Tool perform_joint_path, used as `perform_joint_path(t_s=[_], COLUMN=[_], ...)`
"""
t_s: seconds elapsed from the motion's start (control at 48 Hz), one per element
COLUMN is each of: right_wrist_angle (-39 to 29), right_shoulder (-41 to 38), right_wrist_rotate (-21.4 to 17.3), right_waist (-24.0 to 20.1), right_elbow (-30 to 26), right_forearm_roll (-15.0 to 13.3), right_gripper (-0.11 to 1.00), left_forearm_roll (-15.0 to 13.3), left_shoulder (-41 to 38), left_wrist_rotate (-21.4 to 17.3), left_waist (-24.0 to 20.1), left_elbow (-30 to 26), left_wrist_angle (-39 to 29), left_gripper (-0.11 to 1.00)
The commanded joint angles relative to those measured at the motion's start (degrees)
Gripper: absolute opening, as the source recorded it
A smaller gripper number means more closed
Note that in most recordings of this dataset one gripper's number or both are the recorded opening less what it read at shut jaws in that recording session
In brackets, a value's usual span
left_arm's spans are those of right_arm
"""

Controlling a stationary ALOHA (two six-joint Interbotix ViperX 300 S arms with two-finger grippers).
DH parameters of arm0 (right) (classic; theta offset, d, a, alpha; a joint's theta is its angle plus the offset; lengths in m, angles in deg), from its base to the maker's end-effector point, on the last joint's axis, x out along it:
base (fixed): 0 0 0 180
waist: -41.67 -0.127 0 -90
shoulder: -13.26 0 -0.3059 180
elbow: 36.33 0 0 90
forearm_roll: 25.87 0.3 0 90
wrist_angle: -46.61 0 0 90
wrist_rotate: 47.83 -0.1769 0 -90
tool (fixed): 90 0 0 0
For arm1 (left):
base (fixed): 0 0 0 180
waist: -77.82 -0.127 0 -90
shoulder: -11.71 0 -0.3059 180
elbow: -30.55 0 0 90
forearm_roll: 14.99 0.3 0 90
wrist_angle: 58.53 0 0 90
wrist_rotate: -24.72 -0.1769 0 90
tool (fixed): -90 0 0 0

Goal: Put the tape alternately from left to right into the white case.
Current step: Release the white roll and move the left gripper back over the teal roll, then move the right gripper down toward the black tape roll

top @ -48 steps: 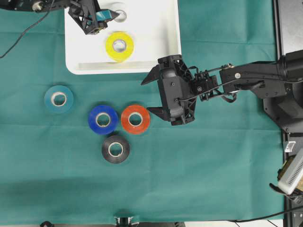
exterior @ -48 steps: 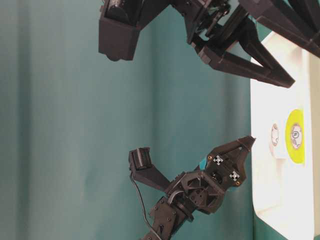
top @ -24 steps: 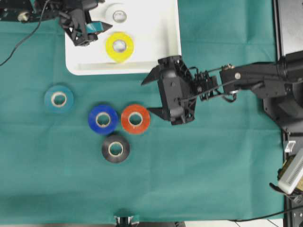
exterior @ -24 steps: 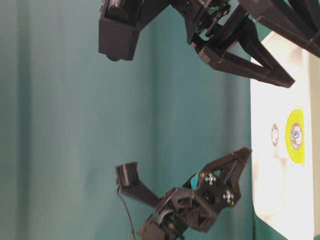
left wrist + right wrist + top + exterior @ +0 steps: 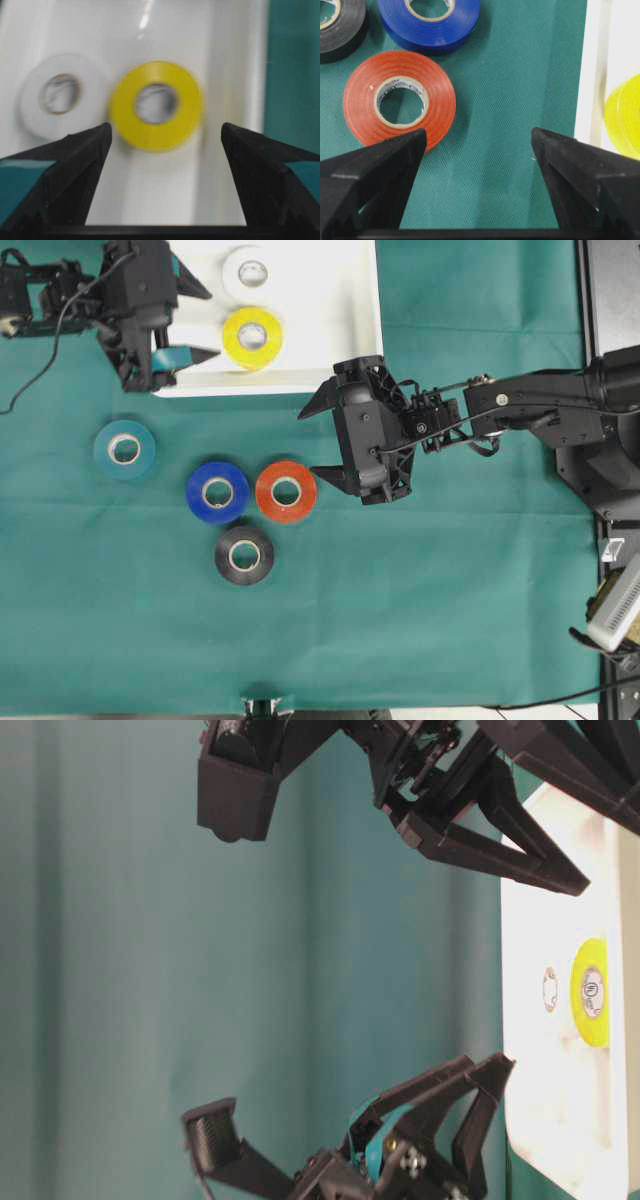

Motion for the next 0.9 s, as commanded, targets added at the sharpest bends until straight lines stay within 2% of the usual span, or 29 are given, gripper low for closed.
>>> perform_joint_path(t_s=[0.0, 0.541, 0.874], right_wrist_angle=[0.26, 0.26, 0.26], right_shoulder=[1.32, 1.32, 1.32], right_wrist_rotate=[-0.18, -0.18, -0.18], right_waist=[-0.09, -0.09, -0.09], right_elbow=[-0.53, -0.53, -0.70], right_forearm_roll=[0.00, 0.00, 0.00], right_gripper=[0.82, 0.82, 0.82], left_forearm_roll=[0.00, -0.18, -0.09], left_shoulder=[2.20, 8.61, 9.49], left_wrist_rotate=[0.09, 0.53, 0.44], left_waist=[1.67, 12.04, 12.22], left_elbow=[0.26, 7.47, 9.23], left_wrist_angle=[0.26, 0.26, 0.35], left_gripper=[0.99, 0.99, 0.99])
